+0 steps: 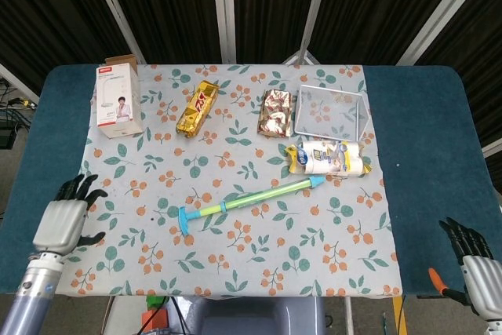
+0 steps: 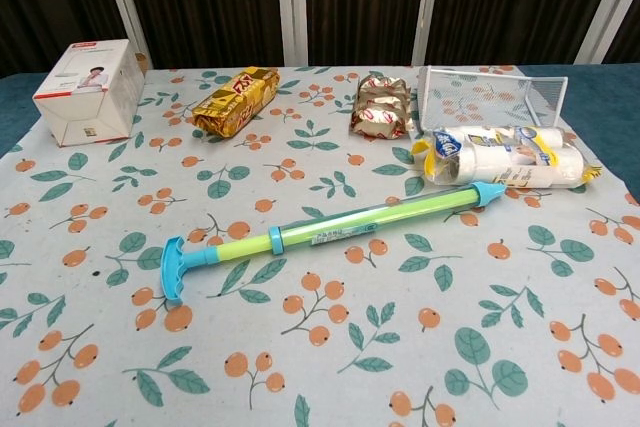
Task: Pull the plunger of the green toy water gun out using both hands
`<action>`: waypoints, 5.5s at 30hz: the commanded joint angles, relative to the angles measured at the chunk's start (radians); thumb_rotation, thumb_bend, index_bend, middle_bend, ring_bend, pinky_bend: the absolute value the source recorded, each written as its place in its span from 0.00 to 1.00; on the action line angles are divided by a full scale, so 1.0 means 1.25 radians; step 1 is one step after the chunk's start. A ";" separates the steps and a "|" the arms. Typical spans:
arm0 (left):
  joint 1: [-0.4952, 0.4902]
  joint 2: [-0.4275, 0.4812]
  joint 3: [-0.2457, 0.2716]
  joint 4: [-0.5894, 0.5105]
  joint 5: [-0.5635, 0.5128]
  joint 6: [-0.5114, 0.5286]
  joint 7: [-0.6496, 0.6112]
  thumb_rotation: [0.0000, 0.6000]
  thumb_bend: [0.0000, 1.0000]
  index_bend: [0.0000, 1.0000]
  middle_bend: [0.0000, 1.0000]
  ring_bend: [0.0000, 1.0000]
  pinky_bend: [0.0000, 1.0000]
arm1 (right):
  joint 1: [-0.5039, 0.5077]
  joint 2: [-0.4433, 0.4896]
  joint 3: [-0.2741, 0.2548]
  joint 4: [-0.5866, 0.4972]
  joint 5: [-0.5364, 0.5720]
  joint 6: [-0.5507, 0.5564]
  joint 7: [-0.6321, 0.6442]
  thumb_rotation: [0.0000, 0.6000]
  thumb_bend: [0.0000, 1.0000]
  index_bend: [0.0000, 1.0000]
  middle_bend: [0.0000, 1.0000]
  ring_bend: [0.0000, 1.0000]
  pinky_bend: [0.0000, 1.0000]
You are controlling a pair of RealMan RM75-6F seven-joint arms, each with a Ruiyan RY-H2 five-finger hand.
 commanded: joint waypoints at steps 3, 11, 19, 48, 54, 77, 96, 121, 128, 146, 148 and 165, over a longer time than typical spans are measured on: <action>-0.148 -0.149 -0.124 -0.019 -0.230 -0.007 0.177 1.00 0.22 0.34 0.09 0.00 0.11 | 0.001 0.000 0.000 -0.001 0.002 -0.003 0.004 1.00 0.39 0.00 0.00 0.00 0.00; -0.275 -0.323 -0.154 0.048 -0.402 0.060 0.317 1.00 0.23 0.37 0.10 0.00 0.11 | 0.008 0.003 0.000 -0.002 0.006 -0.016 0.012 1.00 0.39 0.00 0.00 0.00 0.00; -0.336 -0.444 -0.136 0.110 -0.435 0.107 0.357 1.00 0.29 0.40 0.11 0.00 0.11 | 0.009 0.003 -0.001 -0.002 0.005 -0.018 0.020 1.00 0.39 0.00 0.00 0.00 0.00; -0.380 -0.613 -0.086 0.265 -0.458 0.147 0.368 1.00 0.36 0.44 0.11 0.00 0.11 | 0.009 0.000 -0.001 0.002 0.000 -0.011 0.030 1.00 0.39 0.00 0.00 0.00 0.00; -0.372 -0.606 -0.081 0.266 -0.460 0.148 0.365 1.00 0.36 0.44 0.11 0.00 0.11 | 0.009 -0.001 -0.001 0.003 -0.002 -0.010 0.029 1.00 0.39 0.00 0.00 0.00 0.00; -0.318 -0.443 -0.027 0.184 -0.392 0.132 0.320 1.00 0.64 0.58 0.14 0.00 0.11 | 0.007 -0.007 0.002 0.004 -0.003 0.000 0.016 1.00 0.39 0.00 0.00 0.00 0.00; -0.313 -0.354 -0.014 0.150 -0.361 0.081 0.277 1.00 0.64 0.58 0.14 0.00 0.11 | 0.196 -0.058 0.089 -0.269 0.095 -0.238 -0.229 1.00 0.39 0.00 0.00 0.00 0.00; -0.329 -0.337 -0.022 0.179 -0.369 0.024 0.233 1.00 0.64 0.58 0.14 0.00 0.11 | 0.502 -0.497 0.211 -0.159 0.661 -0.186 -0.731 1.00 0.39 0.06 0.00 0.00 0.00; -0.333 -0.333 -0.019 0.172 -0.371 0.019 0.228 1.00 0.64 0.59 0.14 0.00 0.11 | 0.525 -0.551 0.215 -0.107 0.682 -0.161 -0.741 1.00 0.39 0.19 0.00 0.00 0.00; -0.339 -0.320 -0.014 0.156 -0.373 0.026 0.229 1.00 0.64 0.59 0.14 0.00 0.11 | 0.538 -0.607 0.197 -0.010 0.691 -0.165 -0.714 1.00 0.39 0.30 0.00 0.00 0.00; -0.339 -0.318 -0.015 0.151 -0.374 0.028 0.228 1.00 0.64 0.59 0.14 0.00 0.11 | 0.542 -0.613 0.200 0.007 0.689 -0.168 -0.712 1.00 0.39 0.30 0.00 0.00 0.00; -0.350 -0.309 -0.017 0.138 -0.387 0.032 0.235 1.00 0.64 0.60 0.14 0.00 0.10 | 0.548 -0.647 0.204 0.067 0.708 -0.182 -0.696 1.00 0.39 0.42 0.00 0.00 0.00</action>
